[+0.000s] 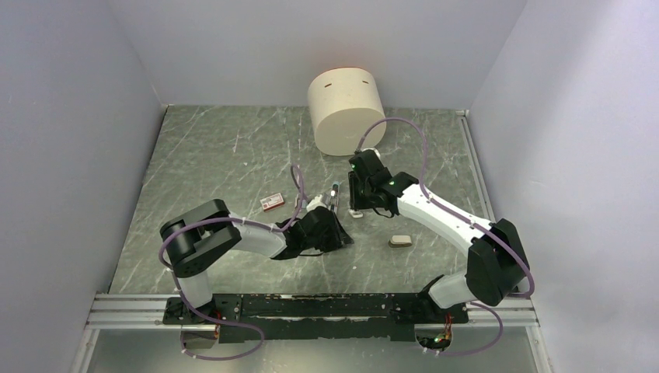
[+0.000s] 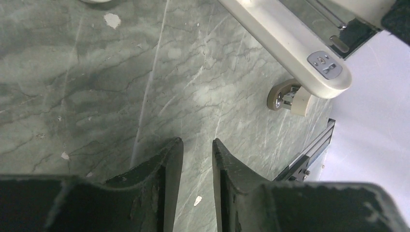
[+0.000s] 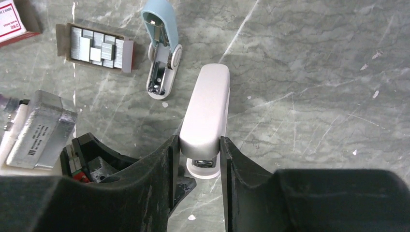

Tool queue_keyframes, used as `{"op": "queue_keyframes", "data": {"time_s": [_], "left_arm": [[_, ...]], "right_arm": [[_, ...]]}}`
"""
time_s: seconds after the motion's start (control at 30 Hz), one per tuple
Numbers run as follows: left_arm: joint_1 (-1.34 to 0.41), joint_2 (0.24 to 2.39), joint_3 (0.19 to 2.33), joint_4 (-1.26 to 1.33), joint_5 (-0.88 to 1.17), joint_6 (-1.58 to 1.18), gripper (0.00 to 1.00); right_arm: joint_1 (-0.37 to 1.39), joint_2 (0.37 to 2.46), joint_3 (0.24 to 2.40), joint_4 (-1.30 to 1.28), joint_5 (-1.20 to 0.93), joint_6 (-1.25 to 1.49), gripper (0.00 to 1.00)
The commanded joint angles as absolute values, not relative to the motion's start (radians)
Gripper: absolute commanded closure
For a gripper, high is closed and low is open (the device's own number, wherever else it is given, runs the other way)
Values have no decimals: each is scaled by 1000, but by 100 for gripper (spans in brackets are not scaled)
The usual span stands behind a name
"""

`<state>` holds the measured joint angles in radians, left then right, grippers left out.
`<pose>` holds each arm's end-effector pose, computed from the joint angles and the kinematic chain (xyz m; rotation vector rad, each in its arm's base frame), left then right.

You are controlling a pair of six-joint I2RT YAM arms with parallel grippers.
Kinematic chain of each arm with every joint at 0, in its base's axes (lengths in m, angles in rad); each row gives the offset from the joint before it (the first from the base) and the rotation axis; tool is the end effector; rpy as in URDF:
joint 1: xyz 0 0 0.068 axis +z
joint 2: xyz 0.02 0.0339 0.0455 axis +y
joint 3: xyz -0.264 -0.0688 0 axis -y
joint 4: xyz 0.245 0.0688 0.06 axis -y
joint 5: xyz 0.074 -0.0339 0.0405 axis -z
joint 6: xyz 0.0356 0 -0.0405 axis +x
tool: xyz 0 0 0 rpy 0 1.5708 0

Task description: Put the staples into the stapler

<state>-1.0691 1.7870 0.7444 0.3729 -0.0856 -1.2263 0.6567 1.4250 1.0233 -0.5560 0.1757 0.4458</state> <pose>0.1651 -0.2947 0.1220 -0.2475 2.4839 -1.0569 0.2361 0.1742 0.2449 -0.1955 2.5145 0.2288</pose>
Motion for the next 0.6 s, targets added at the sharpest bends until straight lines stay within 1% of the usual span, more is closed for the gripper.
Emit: {"op": "queue_keyframes", "data": {"time_s": [0.0, 0.1, 0.23, 0.37, 0.43, 0.57], "left_arm": [[-1074, 1761, 682, 409, -121, -1207, 63], [-1075, 1707, 649, 486, -147, -1200, 58], [-1074, 1659, 639, 606, -170, -1174, 41], [-1074, 1651, 670, 645, -186, -1153, 30], [-1074, 1663, 703, 624, -198, -1147, 29], [-1074, 1687, 739, 591, -256, -1157, 29]], "right_arm": [[661, 1421, 1013, -583, 194, 461, 64], [662, 1406, 1016, -587, 199, 478, 68], [662, 1390, 1020, -600, 187, 514, 74], [663, 1374, 1004, -599, 167, 552, 81], [664, 1368, 994, -598, 161, 572, 83], [664, 1352, 976, -587, 153, 586, 84]]}}
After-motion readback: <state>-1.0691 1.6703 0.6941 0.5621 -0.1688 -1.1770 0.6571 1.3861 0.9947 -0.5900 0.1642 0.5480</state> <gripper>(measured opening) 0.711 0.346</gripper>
